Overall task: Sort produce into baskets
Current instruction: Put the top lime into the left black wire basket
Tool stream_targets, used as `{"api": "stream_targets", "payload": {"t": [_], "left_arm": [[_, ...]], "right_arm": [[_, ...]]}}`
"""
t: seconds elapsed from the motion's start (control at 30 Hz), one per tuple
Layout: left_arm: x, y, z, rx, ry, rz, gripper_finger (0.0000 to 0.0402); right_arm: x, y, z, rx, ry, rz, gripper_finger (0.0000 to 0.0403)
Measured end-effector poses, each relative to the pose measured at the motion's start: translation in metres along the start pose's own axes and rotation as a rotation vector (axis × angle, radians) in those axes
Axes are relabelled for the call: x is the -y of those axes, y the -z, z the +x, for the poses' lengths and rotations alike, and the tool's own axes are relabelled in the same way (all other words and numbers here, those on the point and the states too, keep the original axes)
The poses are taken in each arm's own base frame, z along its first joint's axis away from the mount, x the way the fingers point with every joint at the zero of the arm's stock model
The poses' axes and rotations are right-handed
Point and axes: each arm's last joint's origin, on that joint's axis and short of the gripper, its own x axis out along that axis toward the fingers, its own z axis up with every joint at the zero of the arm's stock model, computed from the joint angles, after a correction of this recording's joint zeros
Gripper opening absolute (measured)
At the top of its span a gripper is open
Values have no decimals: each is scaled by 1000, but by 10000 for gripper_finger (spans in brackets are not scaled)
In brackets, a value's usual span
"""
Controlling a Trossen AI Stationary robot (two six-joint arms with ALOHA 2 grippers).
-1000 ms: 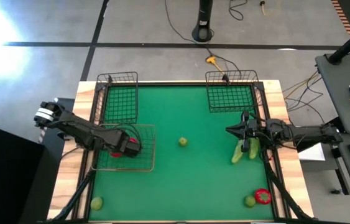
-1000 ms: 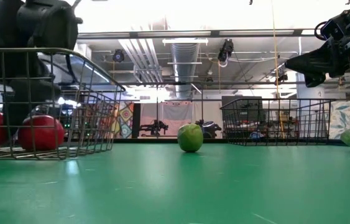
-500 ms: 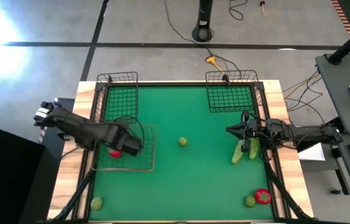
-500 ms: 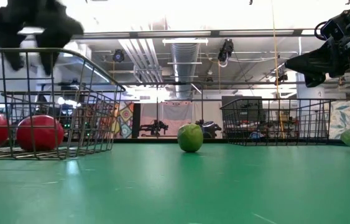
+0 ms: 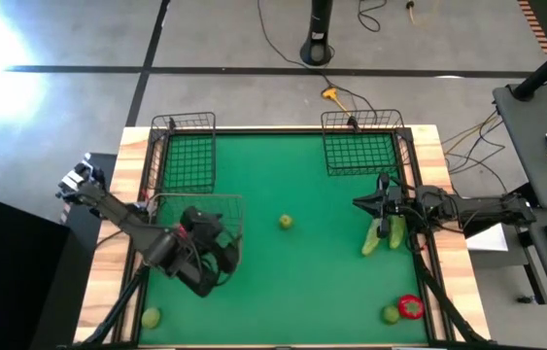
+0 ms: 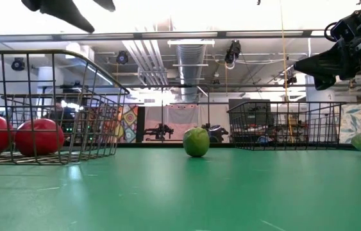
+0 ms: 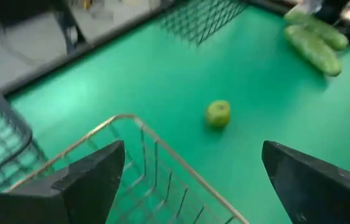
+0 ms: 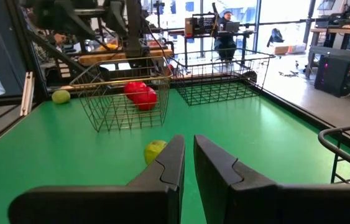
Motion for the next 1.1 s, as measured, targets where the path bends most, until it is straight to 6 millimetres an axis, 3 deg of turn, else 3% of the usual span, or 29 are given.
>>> {"api": "stream_targets", "payload": {"t": [0.13,0.4,0.53,0.63,0.83,0.93,1.0,1.1], "left_arm": [[18,8,13,68,9,40,361],[48,6,70,74,6,98,361],[42,0,107,-56,5,145,361],[34,-7,131,-121,-22,140,361],[34,-36,155,-125,-9,141,361],[32,-50,169,-216,73,155,361],[31,-58,183,-287,147,190,361],[27,-59,208,-323,124,225,361]], "right_arm": [[0,0,0,0,0,-5,29],[0,-3,0,29,1,-5,29],[-1,-14,-1,145,-8,32,29],[-1,-17,-2,173,-24,178,29],[-1,-18,-2,180,-28,201,29],[-1,-18,-2,183,-29,196,29],[-1,-18,-2,186,-32,206,29],[-2,-18,-2,177,-76,213,29]]}}
